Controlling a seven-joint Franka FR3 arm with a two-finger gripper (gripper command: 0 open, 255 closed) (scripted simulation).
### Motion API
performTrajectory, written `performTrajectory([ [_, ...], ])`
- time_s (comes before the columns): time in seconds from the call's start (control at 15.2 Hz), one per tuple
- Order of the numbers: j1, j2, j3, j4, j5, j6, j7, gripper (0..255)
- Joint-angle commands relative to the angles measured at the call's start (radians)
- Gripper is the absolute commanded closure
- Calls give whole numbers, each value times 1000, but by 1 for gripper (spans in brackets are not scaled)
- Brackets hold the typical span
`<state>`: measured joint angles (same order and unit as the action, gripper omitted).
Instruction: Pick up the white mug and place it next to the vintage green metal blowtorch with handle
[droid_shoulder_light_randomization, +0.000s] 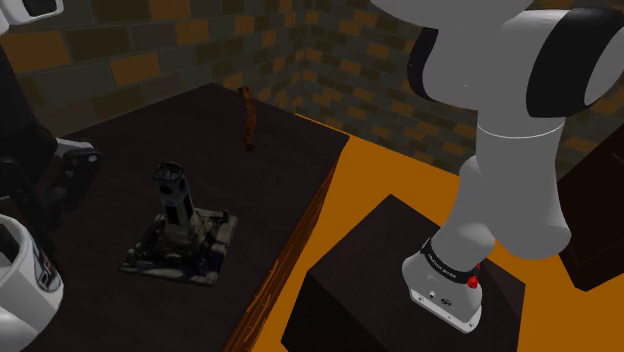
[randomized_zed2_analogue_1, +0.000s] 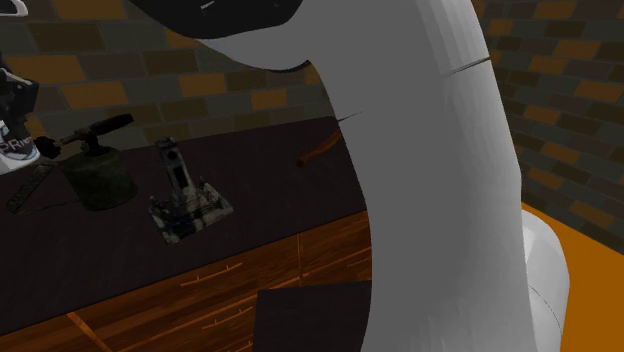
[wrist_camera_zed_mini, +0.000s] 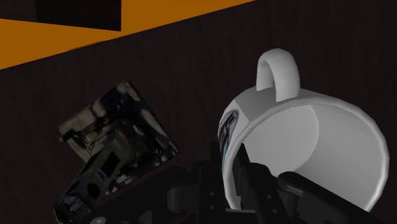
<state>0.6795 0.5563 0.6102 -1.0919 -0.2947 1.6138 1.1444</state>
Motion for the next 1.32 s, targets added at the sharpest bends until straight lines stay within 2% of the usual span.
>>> performTrajectory([
  [0.0,-14,-12,2,-49,5,37,2,255],
  [0.59,-48,-27,2,-200,9,168,10,255],
  [1.25,-65,-16,-6,-321,-3,296,23,255],
])
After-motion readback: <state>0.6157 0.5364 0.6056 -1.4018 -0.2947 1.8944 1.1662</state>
